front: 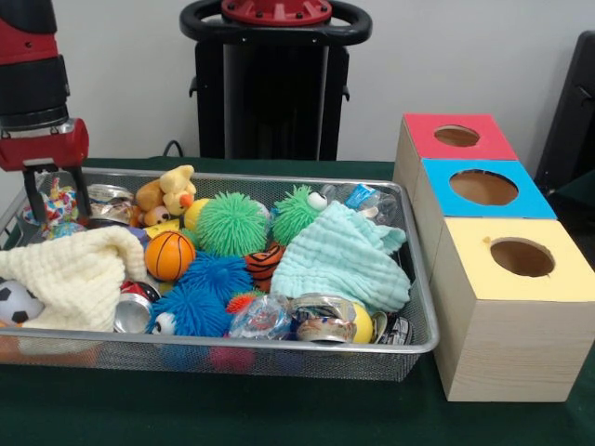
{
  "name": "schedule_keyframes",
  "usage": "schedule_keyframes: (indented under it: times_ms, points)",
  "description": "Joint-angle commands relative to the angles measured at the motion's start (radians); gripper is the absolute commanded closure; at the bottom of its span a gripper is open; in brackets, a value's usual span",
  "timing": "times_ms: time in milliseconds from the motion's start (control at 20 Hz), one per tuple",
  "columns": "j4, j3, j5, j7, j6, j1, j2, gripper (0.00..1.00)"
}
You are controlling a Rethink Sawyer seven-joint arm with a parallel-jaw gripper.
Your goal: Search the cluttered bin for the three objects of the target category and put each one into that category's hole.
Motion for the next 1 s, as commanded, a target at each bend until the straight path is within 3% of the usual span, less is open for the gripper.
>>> schedule_keyframes:
  times_ms: [50, 700, 1000]
  points:
    - [0.067, 0.007, -0.006, -0.354, 0.049, -0.005, -0.02, 0.0]
    - [0.149, 0.05, -0.003, -0.345, -0.004, -0.078, -0.009, 0.0]
    - [0.154, 0.066, 0.006, -0.356, -0.001, -0.113, 0.03, 0.0]
